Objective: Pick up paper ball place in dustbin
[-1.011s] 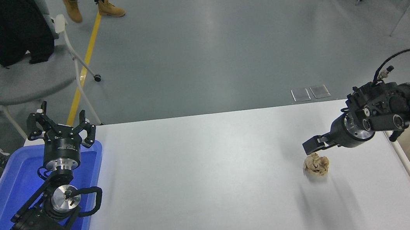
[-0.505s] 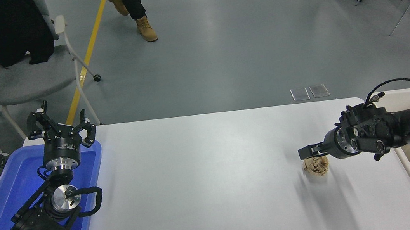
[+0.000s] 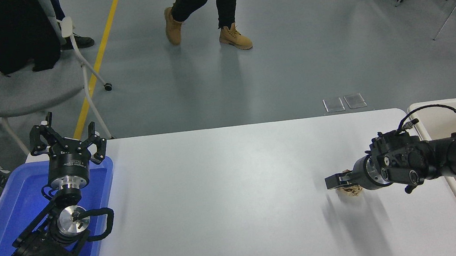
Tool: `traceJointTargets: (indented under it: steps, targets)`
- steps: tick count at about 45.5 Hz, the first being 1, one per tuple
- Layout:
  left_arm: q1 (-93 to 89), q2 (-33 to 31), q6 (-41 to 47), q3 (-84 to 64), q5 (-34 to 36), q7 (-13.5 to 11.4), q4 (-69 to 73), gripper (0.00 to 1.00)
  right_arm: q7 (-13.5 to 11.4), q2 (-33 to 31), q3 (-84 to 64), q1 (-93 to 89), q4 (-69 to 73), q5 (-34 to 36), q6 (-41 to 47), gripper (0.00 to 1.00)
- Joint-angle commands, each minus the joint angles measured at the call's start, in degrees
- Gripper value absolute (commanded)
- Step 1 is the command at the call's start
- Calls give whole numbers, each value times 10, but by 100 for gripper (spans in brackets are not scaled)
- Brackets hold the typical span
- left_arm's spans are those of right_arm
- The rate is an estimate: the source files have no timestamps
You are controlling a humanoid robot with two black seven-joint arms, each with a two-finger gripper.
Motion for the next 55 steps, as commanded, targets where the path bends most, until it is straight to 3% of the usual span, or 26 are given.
traceJointTargets:
  steps: [1, 3, 4, 5, 15, 31, 42, 55]
  targets:
    - [0, 0, 0, 0, 0, 0, 0, 99, -1, -1, -1, -6, -2, 3, -3, 27]
    - [0, 0, 0, 0, 0, 0, 0, 99, 0, -3, -2, -5, -2, 2, -3, 15]
    - [0, 0, 0, 0, 0, 0, 0, 99, 0, -4, -3, -5, -2, 2, -3, 3]
    - [0, 0, 0, 0, 0, 0, 0, 99, 1, -4, -3, -4, -2, 0, -3, 0]
    - [0, 0, 0, 0, 0, 0, 0, 99, 3, -37, -14, 31, 17, -3, 0, 0]
    - [0, 0, 0, 0, 0, 1, 0, 99, 7, -235, -109, 370, 305, -69, 46, 0]
    - [1, 0, 0, -1, 1, 1, 0, 99, 16, -221, -269, 701, 507, -67, 126, 0]
    - [1, 1, 0, -1, 1, 1, 0, 99, 13, -216, -276, 797, 521, -69, 232, 0]
